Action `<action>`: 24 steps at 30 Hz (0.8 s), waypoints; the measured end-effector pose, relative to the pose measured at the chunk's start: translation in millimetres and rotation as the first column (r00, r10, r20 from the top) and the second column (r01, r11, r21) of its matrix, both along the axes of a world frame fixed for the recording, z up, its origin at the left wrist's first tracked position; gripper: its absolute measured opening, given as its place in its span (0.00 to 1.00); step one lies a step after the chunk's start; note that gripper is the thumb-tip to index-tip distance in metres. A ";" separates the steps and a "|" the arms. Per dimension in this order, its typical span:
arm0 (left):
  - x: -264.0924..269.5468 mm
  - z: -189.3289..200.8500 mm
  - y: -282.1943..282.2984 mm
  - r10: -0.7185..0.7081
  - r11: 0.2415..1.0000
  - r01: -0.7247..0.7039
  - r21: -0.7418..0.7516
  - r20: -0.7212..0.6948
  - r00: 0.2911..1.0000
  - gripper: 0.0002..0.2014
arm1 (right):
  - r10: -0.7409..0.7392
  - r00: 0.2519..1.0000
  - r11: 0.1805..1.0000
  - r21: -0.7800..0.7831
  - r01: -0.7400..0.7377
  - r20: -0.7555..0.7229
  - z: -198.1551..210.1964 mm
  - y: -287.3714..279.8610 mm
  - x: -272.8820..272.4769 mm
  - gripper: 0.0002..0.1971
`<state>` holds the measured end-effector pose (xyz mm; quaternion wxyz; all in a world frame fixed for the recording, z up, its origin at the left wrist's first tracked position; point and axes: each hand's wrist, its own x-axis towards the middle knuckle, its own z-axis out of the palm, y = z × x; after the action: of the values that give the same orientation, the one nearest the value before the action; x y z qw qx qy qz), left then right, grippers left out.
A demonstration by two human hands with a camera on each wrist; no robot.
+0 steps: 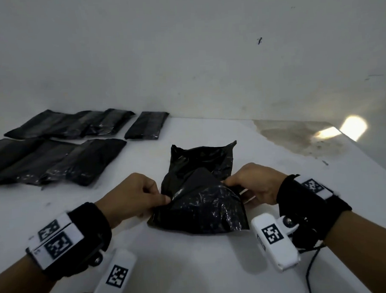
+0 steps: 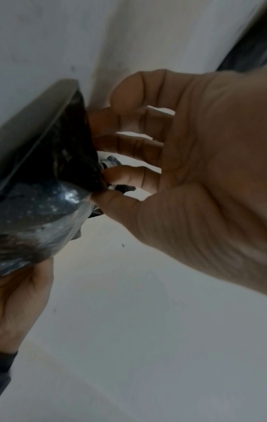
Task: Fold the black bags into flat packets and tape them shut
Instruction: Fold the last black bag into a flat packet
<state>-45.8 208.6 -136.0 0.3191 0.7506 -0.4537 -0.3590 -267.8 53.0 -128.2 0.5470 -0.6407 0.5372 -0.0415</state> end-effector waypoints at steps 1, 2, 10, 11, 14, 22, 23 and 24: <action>2.2 0.9 3.2 0.026 1.000 -0.026 0.004 -0.012 1.000 0.14 | 0.010 1.000 1.000 -0.009 -0.010 -0.020 1.8 5.3 3.0 0.08; 4.8 0.9 3.4 0.066 0.998 -0.066 0.002 -0.031 0.997 0.16 | 0.008 0.999 1.000 -0.021 -0.008 -0.033 3.7 9.4 5.6 0.11; 12.5 -1.9 -65.7 0.249 0.968 -0.251 0.006 -0.144 0.958 0.12 | -0.205 0.977 0.972 -0.107 0.210 0.058 7.6 15.0 19.8 0.15; 12.1 -1.6 -73.7 0.246 0.969 -0.244 0.034 -0.102 0.964 0.13 | -0.212 0.975 0.971 -0.099 0.217 0.066 6.7 15.4 19.1 0.12; 11.3 -0.7 -88.6 0.205 0.972 -0.208 0.110 0.034 0.978 0.17 | -0.208 0.972 0.972 -0.087 0.218 0.112 5.2 15.6 12.9 0.08; 8.0 -1.8 -78.3 0.271 0.962 -0.272 0.010 -0.123 0.955 0.08 | -0.196 0.933 0.973 -0.056 0.223 0.303 0.1 14.4 -0.9 0.05; 7.0 -1.4 -72.9 0.282 0.957 -0.290 -0.026 -0.165 0.945 0.09 | -0.201 0.922 0.973 -0.041 0.227 0.331 0.0 15.8 -1.4 0.04; 6.2 -0.2 -67.2 0.294 0.945 -0.318 -0.076 -0.228 0.928 0.09 | -0.208 0.910 0.972 -0.027 0.233 0.359 0.1 17.5 -1.9 0.04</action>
<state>-39.6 141.4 -136.2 0.4595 0.7503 -0.3133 -0.3572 -269.7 70.5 -128.2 0.6039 -0.5766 0.4972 -0.2360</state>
